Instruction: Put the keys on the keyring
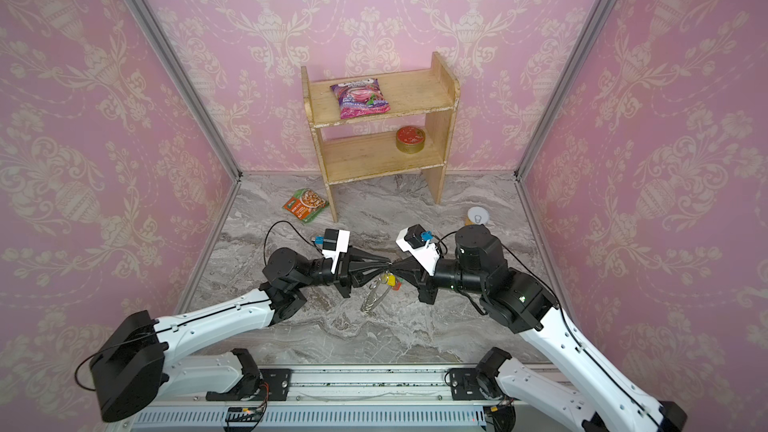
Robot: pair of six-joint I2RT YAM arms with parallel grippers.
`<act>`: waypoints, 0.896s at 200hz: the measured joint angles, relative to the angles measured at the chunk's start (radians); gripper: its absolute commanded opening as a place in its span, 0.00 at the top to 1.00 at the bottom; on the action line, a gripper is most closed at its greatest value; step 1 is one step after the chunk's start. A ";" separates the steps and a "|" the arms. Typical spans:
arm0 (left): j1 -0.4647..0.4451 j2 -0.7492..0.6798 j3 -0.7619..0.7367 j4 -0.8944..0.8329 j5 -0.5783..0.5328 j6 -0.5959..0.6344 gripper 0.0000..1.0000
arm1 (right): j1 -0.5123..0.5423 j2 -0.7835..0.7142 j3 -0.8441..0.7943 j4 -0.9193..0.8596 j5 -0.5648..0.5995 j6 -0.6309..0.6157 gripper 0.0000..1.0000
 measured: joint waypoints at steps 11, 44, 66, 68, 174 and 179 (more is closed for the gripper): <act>0.000 -0.034 0.010 -0.093 -0.007 0.019 0.60 | 0.000 0.014 0.016 -0.042 0.002 -0.019 1.00; 0.000 -0.124 0.090 -0.411 -0.048 0.126 0.56 | 0.000 0.052 0.048 -0.143 0.014 -0.061 1.00; 0.000 -0.141 0.138 -0.569 -0.064 0.178 0.58 | 0.001 0.073 0.054 -0.179 0.015 -0.078 1.00; 0.000 -0.140 0.142 -0.584 -0.064 0.182 0.58 | 0.001 0.075 0.054 -0.181 0.015 -0.079 1.00; -0.001 -0.081 0.187 -0.787 -0.055 0.238 0.78 | 0.039 0.137 0.061 -0.209 0.050 -0.101 1.00; -0.001 -0.079 0.188 -0.787 -0.051 0.238 0.79 | 0.039 0.137 0.061 -0.209 0.052 -0.102 1.00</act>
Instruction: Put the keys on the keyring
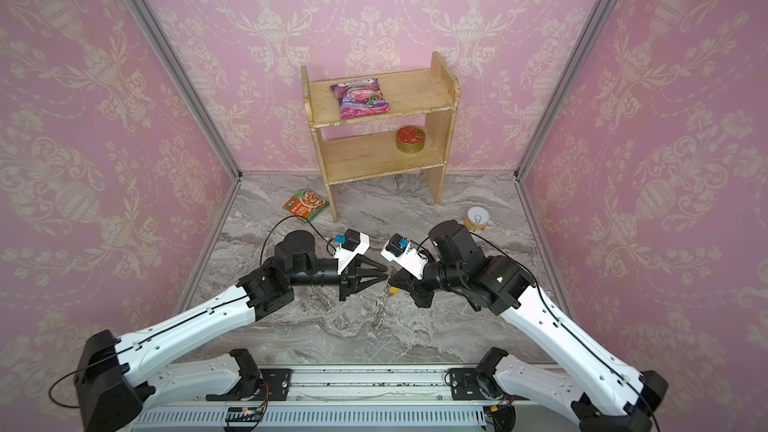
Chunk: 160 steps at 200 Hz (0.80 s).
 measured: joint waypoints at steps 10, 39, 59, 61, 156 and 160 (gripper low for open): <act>0.000 0.003 0.001 0.002 0.005 -0.003 0.81 | 0.000 0.000 0.000 0.000 0.002 -0.001 1.00; -0.001 0.018 0.004 0.006 0.027 -0.007 0.83 | 0.002 0.000 0.000 0.000 0.009 -0.003 1.00; -0.007 0.026 0.004 0.010 0.031 -0.007 0.85 | 0.002 0.000 0.000 0.000 0.009 -0.003 1.00; -0.007 0.026 0.004 0.010 0.032 -0.007 0.85 | 0.002 0.000 0.000 0.000 0.009 -0.003 1.00; -0.019 0.037 0.011 0.010 0.060 -0.010 1.00 | 0.002 -0.002 0.002 -0.018 0.017 -0.002 1.00; -0.019 0.037 0.011 0.010 0.061 -0.010 1.00 | 0.002 -0.002 0.002 -0.020 0.017 -0.002 1.00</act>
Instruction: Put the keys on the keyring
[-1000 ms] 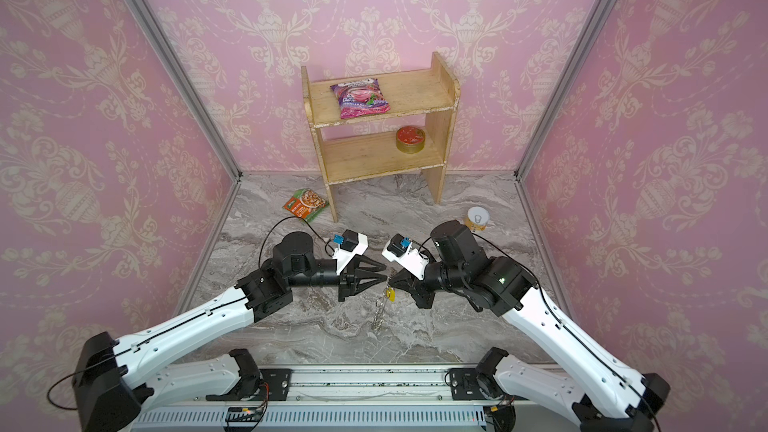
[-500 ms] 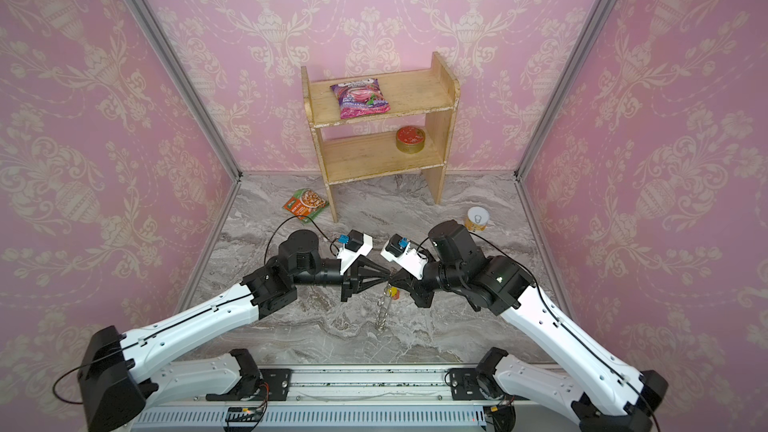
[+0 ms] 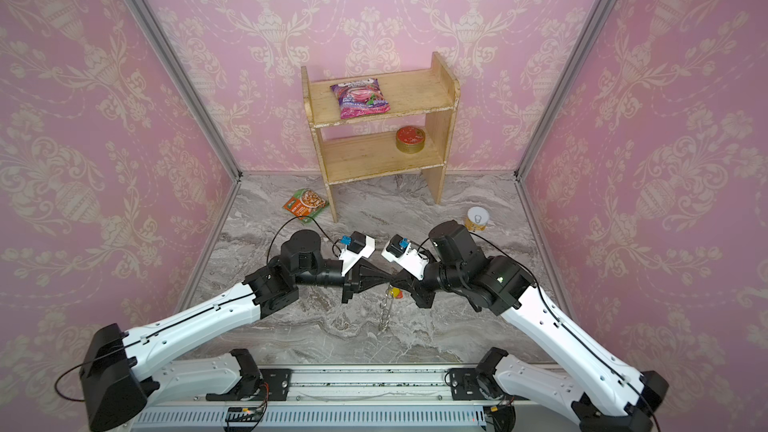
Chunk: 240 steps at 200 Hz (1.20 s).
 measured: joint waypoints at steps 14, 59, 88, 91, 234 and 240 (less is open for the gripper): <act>0.000 0.002 0.000 0.000 0.001 0.000 1.00 | 0.000 0.000 0.000 -0.003 0.000 0.000 1.00; -0.002 -0.005 0.000 0.006 -0.007 0.008 1.00 | 0.000 -0.007 0.000 -0.001 0.000 0.002 0.83; -0.006 -0.023 -0.002 0.045 -0.035 0.007 1.00 | 0.003 -0.037 0.002 0.015 0.000 0.002 0.69; -0.006 -0.025 -0.002 0.050 -0.035 0.007 1.00 | 0.003 -0.041 0.002 0.016 0.000 0.005 0.68; -0.006 -0.050 -0.005 0.167 -0.034 0.006 1.00 | -0.018 -0.130 -0.005 0.051 0.037 0.003 0.68; -0.006 -0.052 -0.005 0.167 -0.034 0.006 1.00 | -0.023 -0.137 -0.005 0.053 0.038 0.003 0.68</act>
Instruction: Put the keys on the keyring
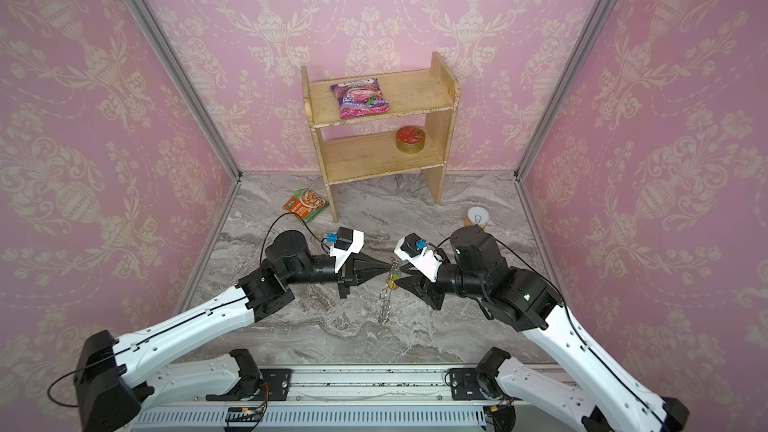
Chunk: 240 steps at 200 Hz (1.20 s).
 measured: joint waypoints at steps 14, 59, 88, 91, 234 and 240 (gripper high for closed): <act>0.000 -0.002 0.000 0.003 0.000 0.000 1.00 | -0.008 -0.011 0.000 0.005 0.006 0.000 0.69; 0.000 -0.002 0.000 0.010 0.011 -0.004 1.00 | -0.011 0.012 -0.004 0.042 -0.039 0.004 0.70; 0.000 -0.003 0.000 0.016 0.016 -0.008 1.00 | -0.011 0.040 -0.025 0.072 -0.092 0.016 0.71; 0.000 -0.003 0.000 0.016 0.018 -0.008 1.00 | -0.011 0.042 -0.027 0.076 -0.094 0.017 0.71; 0.008 -0.020 -0.019 0.064 0.021 -0.036 1.00 | -0.016 0.023 -0.076 0.142 -0.165 0.082 0.83; 0.010 -0.020 -0.019 0.069 0.018 -0.038 1.00 | -0.016 0.021 -0.081 0.143 -0.167 0.085 0.81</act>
